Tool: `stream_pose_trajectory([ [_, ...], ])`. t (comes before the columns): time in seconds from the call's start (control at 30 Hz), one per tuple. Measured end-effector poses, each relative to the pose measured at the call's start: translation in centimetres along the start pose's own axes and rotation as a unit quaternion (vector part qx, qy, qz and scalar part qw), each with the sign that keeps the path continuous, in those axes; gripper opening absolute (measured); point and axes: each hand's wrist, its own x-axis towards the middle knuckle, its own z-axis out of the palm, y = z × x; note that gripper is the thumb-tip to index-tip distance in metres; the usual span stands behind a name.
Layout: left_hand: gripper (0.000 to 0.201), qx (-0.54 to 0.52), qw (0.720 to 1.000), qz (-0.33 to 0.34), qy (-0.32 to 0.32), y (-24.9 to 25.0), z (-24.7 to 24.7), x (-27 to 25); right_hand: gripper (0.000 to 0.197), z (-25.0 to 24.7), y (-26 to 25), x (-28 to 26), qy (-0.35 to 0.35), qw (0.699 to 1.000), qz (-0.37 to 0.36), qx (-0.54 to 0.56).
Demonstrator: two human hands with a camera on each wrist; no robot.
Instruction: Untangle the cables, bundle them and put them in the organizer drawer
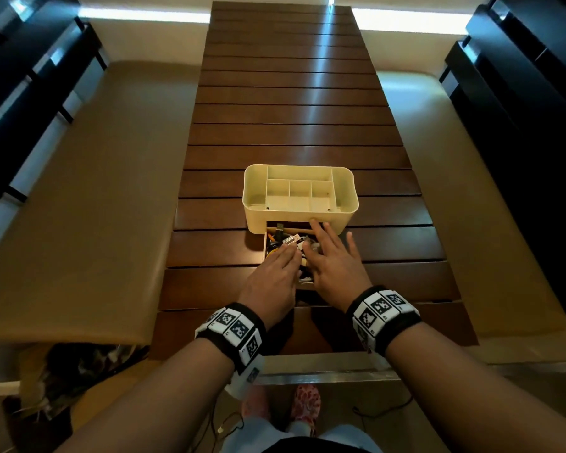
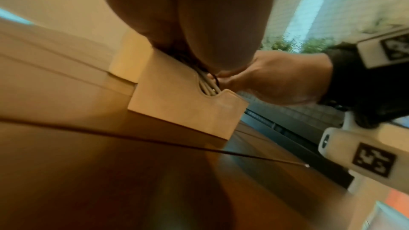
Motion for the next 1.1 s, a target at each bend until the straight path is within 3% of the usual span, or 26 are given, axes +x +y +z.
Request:
stream_pose_trajectory([
  [0.13,0.036,-0.075,0.996,-0.015,0.047,-0.7,-0.7,0.2,0.056,-0.2,0.2,0.3,-0.027,0.999,-0.022,0.008],
  [0.2,0.032,-0.062,0.993,-0.06,0.084,-0.8,-1.0,0.3,0.054,-0.1,0.3,0.3,-0.024,0.999,-0.014,0.021],
  [0.37,0.075,-0.03,0.982,-0.182,0.029,-0.8,-1.4,0.3,0.051,0.0,0.2,0.0,-0.011,0.999,-0.006,0.043],
  [0.53,0.066,-0.064,0.988,-0.14,-0.002,-0.9,-1.2,0.6,0.051,0.6,0.4,0.0,0.001,0.999,-0.01,0.05],
  [0.77,0.056,0.137,0.985,-0.068,-0.075,-1.2,-1.3,0.6,0.049,1.0,0.6,0.1,0.01,0.998,-0.011,0.053],
  [0.97,0.068,0.173,0.974,-0.085,-0.115,-0.5,-1.5,0.5,0.043,1.5,0.6,0.1,0.064,0.996,-0.006,0.067],
  [1.1,0.065,0.186,0.972,-0.099,-0.101,0.0,-0.8,0.5,0.036,0.8,0.7,0.2,0.102,0.993,-0.014,0.061],
])
